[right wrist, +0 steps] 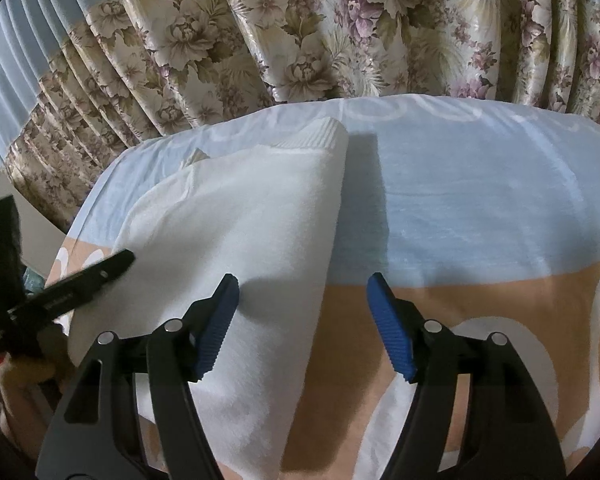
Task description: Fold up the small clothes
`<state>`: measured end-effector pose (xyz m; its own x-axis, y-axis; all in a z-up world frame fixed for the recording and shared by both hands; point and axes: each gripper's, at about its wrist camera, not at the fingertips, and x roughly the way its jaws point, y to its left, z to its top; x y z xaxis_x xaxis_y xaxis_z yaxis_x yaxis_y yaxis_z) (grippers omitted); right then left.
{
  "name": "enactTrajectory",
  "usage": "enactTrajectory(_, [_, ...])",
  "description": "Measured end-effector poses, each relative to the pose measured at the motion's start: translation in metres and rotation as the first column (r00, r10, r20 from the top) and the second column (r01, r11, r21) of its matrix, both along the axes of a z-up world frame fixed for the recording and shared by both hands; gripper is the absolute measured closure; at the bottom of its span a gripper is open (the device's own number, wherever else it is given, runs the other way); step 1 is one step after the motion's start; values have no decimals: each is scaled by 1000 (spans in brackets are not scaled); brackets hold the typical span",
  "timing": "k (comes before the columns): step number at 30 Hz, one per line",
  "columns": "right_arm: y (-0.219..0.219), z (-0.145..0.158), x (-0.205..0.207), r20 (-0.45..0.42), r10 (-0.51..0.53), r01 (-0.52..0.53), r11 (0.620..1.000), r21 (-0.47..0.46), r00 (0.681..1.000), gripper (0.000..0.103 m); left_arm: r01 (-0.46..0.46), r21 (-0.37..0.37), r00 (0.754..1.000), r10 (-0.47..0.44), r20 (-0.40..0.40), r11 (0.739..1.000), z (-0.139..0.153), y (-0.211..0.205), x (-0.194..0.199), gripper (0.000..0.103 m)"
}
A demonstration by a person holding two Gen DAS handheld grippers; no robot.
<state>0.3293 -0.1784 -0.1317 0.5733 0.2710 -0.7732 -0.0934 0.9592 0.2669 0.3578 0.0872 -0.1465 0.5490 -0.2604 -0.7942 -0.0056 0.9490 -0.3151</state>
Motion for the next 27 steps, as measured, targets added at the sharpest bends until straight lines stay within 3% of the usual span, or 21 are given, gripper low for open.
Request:
enactTrajectory(3, [2, -6, 3, -3, 5, -5, 1000, 20, 1000, 34, -34, -10, 999, 33, -20, 999, -7, 0, 0, 1])
enactTrajectory(8, [4, -17, 8, -21, 7, -5, 994, 105, 1000, 32, -84, 4, 996, 84, -14, 996, -10, -5, -5, 1])
enactTrajectory(11, [8, -26, 9, -28, 9, -4, 990, 144, 1000, 31, -101, 57, 995, 101, 14, 993, -11, -18, -12, 1])
enactTrajectory(15, [15, -38, 13, -43, 9, -2, 984, 179, 999, 26, -124, 46, 992, 123, 23, 991, -13, -21, -12, 3])
enactTrajectory(17, [16, -40, 14, -39, 7, 1, 982, 191, 999, 30, -115, 35, 993, 114, 37, 993, -12, -24, -14, 15])
enactTrajectory(20, [16, -41, 13, -17, 13, -10, 981, 193, 1000, 45, -66, 32, 995, 64, 71, 997, -1, -42, -20, 63])
enactTrajectory(21, [15, -41, 12, -8, 17, -15, 980, 199, 1000, 48, -57, 63, 995, 51, 84, 996, 3, -51, -22, 69])
enactTrajectory(23, [16, -40, 11, 6, 19, -20, 978, 205, 1000, 59, -75, 58, 993, 69, 95, 996, 3, -53, -23, 70])
enactTrajectory(27, [16, -37, 8, 29, 25, -30, 978, 207, 999, 66, -84, 18, 991, 82, 103, 996, 4, -49, -25, 74])
